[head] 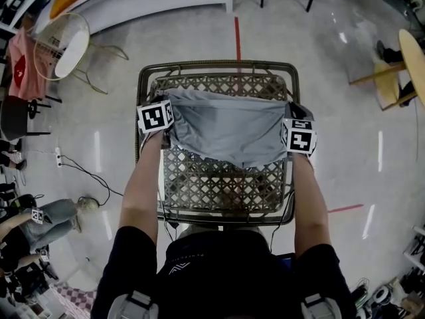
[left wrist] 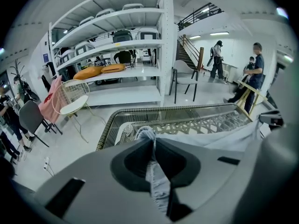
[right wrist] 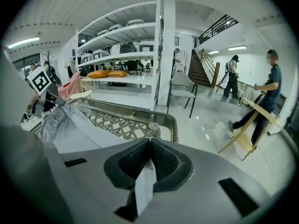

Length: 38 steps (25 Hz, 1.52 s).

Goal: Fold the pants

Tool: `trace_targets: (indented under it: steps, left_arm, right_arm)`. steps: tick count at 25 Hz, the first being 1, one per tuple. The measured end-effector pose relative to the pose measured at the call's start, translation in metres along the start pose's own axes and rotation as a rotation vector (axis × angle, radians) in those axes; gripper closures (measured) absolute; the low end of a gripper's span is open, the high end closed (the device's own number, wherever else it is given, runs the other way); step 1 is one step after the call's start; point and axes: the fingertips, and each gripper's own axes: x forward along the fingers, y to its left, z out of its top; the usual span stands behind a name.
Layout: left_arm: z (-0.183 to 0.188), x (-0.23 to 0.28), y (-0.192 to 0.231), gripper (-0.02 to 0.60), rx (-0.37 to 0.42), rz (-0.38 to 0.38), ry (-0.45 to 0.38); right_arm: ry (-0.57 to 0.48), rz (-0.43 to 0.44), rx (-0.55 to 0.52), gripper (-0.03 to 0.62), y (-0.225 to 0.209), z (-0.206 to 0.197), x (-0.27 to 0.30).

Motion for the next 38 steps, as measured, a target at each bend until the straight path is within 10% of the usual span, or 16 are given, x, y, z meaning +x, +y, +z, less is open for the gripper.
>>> trace_targets:
  steps: [28,38]
  left_arm:
    - [-0.003,-0.013,0.010,0.351,0.060,0.027,0.004]
    - [-0.032,-0.047,-0.013,0.561,0.114,-0.039,-0.022]
  right_arm:
    - [-0.081,-0.008,0.039,0.546,-0.001,0.005,-0.021]
    - [-0.107,0.084,0.030,0.547,0.049,-0.009,-0.061]
